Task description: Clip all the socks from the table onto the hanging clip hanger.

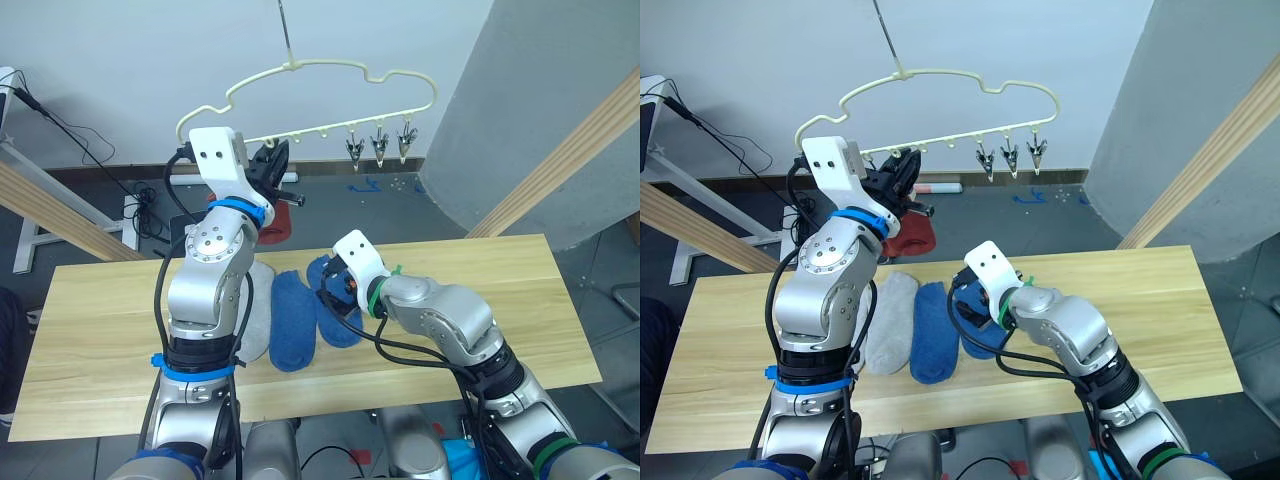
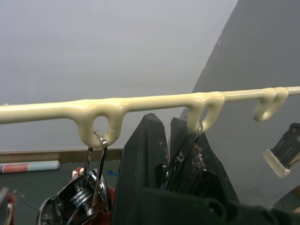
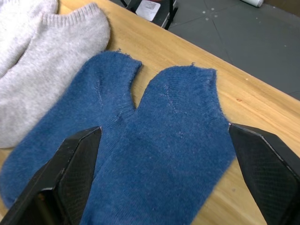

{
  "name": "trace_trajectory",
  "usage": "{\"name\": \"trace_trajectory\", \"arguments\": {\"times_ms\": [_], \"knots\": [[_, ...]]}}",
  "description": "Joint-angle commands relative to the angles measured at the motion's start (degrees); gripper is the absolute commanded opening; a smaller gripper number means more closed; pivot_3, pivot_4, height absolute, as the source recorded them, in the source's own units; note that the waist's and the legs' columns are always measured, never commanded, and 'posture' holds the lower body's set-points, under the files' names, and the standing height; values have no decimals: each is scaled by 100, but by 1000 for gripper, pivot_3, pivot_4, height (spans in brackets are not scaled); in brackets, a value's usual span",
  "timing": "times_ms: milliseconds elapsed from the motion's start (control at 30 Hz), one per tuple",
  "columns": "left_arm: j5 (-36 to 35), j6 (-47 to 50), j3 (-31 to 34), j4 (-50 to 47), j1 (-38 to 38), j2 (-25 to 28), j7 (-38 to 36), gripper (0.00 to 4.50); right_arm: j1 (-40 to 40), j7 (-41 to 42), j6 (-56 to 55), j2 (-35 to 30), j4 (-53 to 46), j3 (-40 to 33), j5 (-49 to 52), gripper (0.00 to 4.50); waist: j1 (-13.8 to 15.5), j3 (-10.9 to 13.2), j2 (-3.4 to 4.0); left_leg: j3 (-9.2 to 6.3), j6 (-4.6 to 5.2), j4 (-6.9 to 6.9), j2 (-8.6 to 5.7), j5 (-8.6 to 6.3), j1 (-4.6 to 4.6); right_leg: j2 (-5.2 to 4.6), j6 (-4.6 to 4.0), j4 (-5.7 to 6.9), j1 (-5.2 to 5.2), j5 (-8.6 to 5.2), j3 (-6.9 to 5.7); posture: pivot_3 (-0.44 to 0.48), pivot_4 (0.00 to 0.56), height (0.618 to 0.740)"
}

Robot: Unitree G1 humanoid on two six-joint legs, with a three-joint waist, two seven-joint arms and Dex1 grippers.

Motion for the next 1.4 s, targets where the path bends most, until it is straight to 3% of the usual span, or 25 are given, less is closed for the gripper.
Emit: {"name": "trace_trajectory", "arguments": {"times_ms": [33,600,1133,1400], "knots": [[44,24,-14,-275,-12,8,52,193,-74,224,-420,50,182,57,-296,4500,3,0,0,0,0,0,0,0,0,0,0,0,0,0,0,-290,405,740],[23,177,0,-414,43,27,105,193,19,811,-1190,474,1412,60,-1093,4500,28,2,1,-1,0,0,0,0,0,0,-6,2,-1,3,-1,-264,412,740],[26,210,-8,-483,76,10,119,193,161,1133,-1282,480,1397,-2,-1583,4500,51,2,2,-3,-1,0,0,0,1,0,-6,6,-1,4,-2,-262,408,740],[33,178,-18,-489,119,-6,124,193,-64,1372,-742,465,813,-295,-1387,4500,70,2,2,-3,-1,1,0,0,1,0,-6,7,-1,4,-2,-266,400,740]]}}
